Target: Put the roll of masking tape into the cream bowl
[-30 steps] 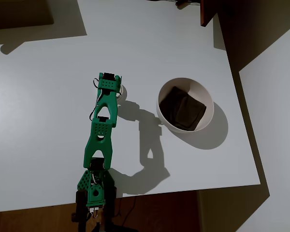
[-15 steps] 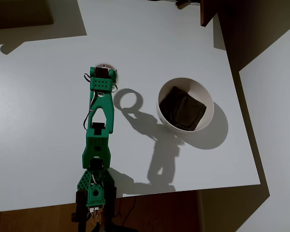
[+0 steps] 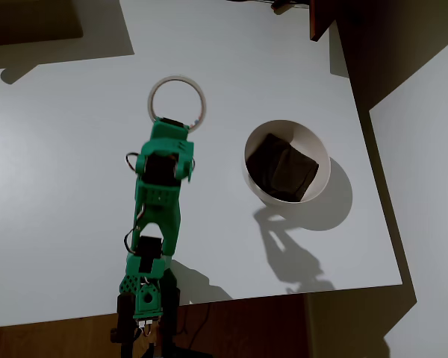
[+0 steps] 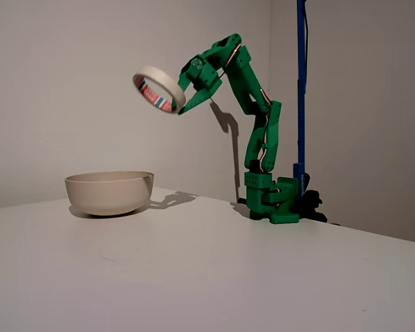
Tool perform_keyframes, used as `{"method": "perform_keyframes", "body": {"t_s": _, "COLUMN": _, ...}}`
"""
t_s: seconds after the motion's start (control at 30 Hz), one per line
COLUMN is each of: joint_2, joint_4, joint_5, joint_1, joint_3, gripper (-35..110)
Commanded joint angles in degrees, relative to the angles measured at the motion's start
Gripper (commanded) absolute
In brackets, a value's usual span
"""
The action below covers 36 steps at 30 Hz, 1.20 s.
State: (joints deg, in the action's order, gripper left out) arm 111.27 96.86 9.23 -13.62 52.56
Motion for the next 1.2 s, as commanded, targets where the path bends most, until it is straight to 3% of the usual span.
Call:
{"method": "perform_keyframes", "body": {"t_s": 0.0, "joint_2": 9.9, "joint_4": 0.3, "joint_5": -0.4, "joint_1": -5.7, "joint_3": -1.1, "gripper": -8}}
{"method": "perform_keyframes", "body": {"t_s": 0.57, "joint_2": -1.8, "joint_4": -15.6, "joint_5": -5.6, "joint_1": -32.9, "joint_3": -1.1, "gripper": -8}}
{"method": "perform_keyframes", "body": {"t_s": 1.0, "joint_2": -23.3, "joint_4": -34.5, "joint_5": -10.6, "joint_1": -40.4, "joint_3": -1.8, "gripper": -8}}
{"method": "perform_keyframes", "body": {"t_s": 1.17, "joint_2": -32.5, "joint_4": -35.0, "joint_5": -11.7, "joint_1": -42.8, "joint_3": -6.2, "gripper": -8}}
